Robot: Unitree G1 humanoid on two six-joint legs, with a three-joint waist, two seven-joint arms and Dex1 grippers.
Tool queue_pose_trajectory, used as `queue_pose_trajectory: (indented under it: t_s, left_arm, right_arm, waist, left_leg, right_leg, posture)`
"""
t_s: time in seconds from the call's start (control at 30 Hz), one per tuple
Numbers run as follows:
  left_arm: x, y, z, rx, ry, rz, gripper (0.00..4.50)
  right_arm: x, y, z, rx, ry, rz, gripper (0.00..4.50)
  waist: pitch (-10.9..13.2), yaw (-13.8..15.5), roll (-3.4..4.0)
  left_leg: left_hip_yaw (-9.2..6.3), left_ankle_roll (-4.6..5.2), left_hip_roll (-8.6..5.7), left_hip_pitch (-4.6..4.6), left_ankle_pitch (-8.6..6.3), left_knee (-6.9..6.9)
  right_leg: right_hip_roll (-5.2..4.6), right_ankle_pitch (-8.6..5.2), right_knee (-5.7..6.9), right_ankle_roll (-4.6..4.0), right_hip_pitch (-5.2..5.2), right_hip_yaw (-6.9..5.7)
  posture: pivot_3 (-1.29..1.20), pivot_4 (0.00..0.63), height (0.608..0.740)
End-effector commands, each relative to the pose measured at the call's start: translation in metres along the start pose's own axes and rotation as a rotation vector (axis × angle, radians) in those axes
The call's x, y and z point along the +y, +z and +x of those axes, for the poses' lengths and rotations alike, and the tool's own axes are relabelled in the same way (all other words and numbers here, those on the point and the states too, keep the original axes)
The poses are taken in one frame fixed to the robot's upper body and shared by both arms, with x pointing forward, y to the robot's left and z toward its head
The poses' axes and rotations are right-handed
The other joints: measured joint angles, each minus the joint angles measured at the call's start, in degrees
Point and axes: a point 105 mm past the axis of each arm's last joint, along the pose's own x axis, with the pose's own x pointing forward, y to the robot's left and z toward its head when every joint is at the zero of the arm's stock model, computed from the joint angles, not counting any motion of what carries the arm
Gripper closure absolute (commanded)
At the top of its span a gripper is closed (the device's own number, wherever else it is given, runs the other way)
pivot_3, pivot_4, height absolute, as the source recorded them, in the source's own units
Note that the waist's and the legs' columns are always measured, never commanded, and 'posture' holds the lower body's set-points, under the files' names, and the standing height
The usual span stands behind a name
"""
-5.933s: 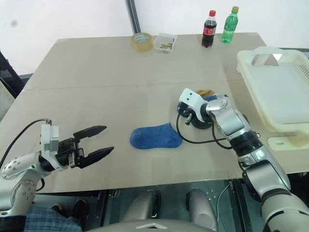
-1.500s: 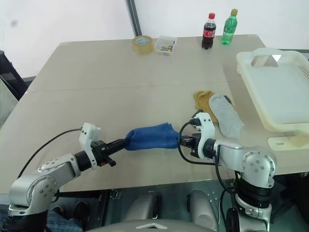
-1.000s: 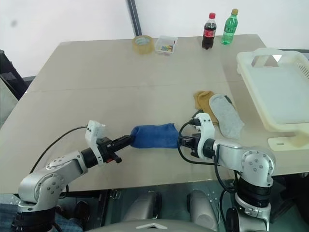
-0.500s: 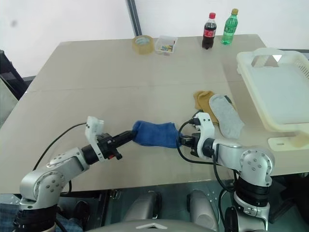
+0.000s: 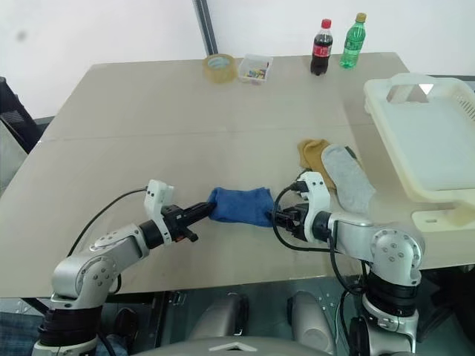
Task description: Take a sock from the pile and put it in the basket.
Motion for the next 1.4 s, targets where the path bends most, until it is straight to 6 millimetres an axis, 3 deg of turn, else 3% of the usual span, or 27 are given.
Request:
queue_pose_trajectory:
  t_s: [0.03,0.1,0.17,0.3,0.47,0.67,0.9,1.03,1.17,1.27,1.4]
  left_arm:
    - [-0.004,0.004,0.002,-0.017,-0.016,0.027,4.5]
    - [-0.005,0.003,0.002,-0.015,-0.018,0.027,4.5]
    - [-0.005,0.002,0.002,-0.014,-0.017,0.019,4.5]
    - [-0.006,0.001,0.005,-0.012,-0.03,0.009,4.5]
    - [-0.004,0.006,0.007,-0.027,-0.024,0.017,2.8]
    - [-0.001,0.005,0.005,-0.028,0.0,0.032,0.12]
    - [0.001,0.008,-0.006,-0.046,-0.008,-0.003,0.05]
    - [0.014,0.014,-0.013,-0.042,0.026,-0.04,0.05]
    - [0.024,0.0,-0.014,0.096,0.03,-0.02,0.05]
    - [0.019,-0.006,-0.009,0.142,-0.027,-0.053,0.05]
    - [0.008,-0.014,0.001,0.187,-0.116,-0.156,0.05]
  right_arm:
    - [0.016,0.035,-0.007,-0.146,0.014,-0.21,1.78]
    - [0.018,0.05,-0.007,-0.208,-0.022,-0.375,1.78]
    - [0.021,0.052,-0.001,-0.225,-0.015,-0.554,1.78]
    - [0.025,0.047,0.014,-0.242,0.053,-0.64,1.78]
    - [0.033,0.038,0.033,-0.229,0.161,-0.683,1.7]
    - [0.008,0.017,0.055,-0.129,0.105,-0.751,1.7]
    - [-0.022,-0.01,0.059,0.034,0.043,-0.805,1.7]
    - [-0.023,-0.011,0.059,0.038,0.037,-0.804,1.7]
    - [-0.018,-0.012,0.062,0.035,0.053,-0.796,1.7]
    - [-0.015,-0.012,0.064,0.034,0.06,-0.796,1.7]
    - [-0.015,-0.012,0.064,0.034,0.057,-0.798,1.7]
  waist:
    - [0.0,-0.1,-0.01]
    - [0.1,0.0,-0.02]
    - [0.2,0.0,-0.11]
    - [0.2,0.1,-0.24]
    - [0.3,0.2,-0.34]
    - [0.3,0.3,-0.34]
    - [0.2,0.3,-0.37]
    - [0.2,0.5,-0.39]
    - [0.2,0.5,-0.41]
    - [0.2,0.4,-0.39]
    - [0.1,0.5,-0.37]
  left_leg:
    - [0.0,0.0,0.0,0.0,0.0,0.0]
    - [0.0,0.0,0.01,0.01,0.0,0.0]
    - [-0.01,0.0,-0.01,0.0,0.0,0.0]
    - [-0.07,-0.01,0.03,-0.06,0.01,0.0]
    - [-0.06,-0.02,0.03,-0.07,0.01,0.01]
    - [-0.08,-0.02,0.02,-0.04,0.01,0.01]
    - [-0.08,-0.03,0.03,0.09,0.01,0.02]
    - [-0.15,-0.03,0.02,0.13,0.01,0.04]
    - [-0.16,-0.03,0.0,0.41,0.0,0.03]
    - [-0.15,-0.02,0.02,0.98,-0.01,-0.17]
    - [-0.17,-0.02,0.01,0.98,-0.01,-0.17]
  right_leg:
    - [0.01,0.0,0.0,0.0,0.0,0.0]
    - [0.02,0.0,0.01,0.01,-0.01,-0.01]
    - [0.02,-0.01,-0.01,0.02,0.0,-0.04]
    - [0.0,-0.01,-0.15,0.02,0.01,-0.1]
    - [-0.17,0.0,-0.15,0.02,0.01,-0.08]
    - [-0.19,0.0,-0.13,0.01,0.01,-0.09]
    - [-0.21,0.0,-0.05,0.01,0.1,-0.08]
    - [-0.22,0.0,-0.05,0.01,0.16,-0.11]
    - [-0.21,0.0,-0.09,0.01,0.46,-0.13]
    - [-0.21,-0.01,-0.35,0.0,1.01,-0.15]
    - [-0.19,-0.01,-0.37,0.01,1.02,-0.18]
  posture:
    - [0.0,0.15,0.74]
    - [0.0,0.15,0.74]
    - [0.0,0.15,0.74]
    - [0.0,0.15,0.74]
    - [0.0,0.15,0.74]
    - [0.0,0.15,0.74]
    - [0.0,0.15,0.74]
    - [0.0,0.15,0.74]
    - [0.0,0.15,0.74]
    - [0.0,0.15,0.74]
    - [0.0,0.15,0.74]
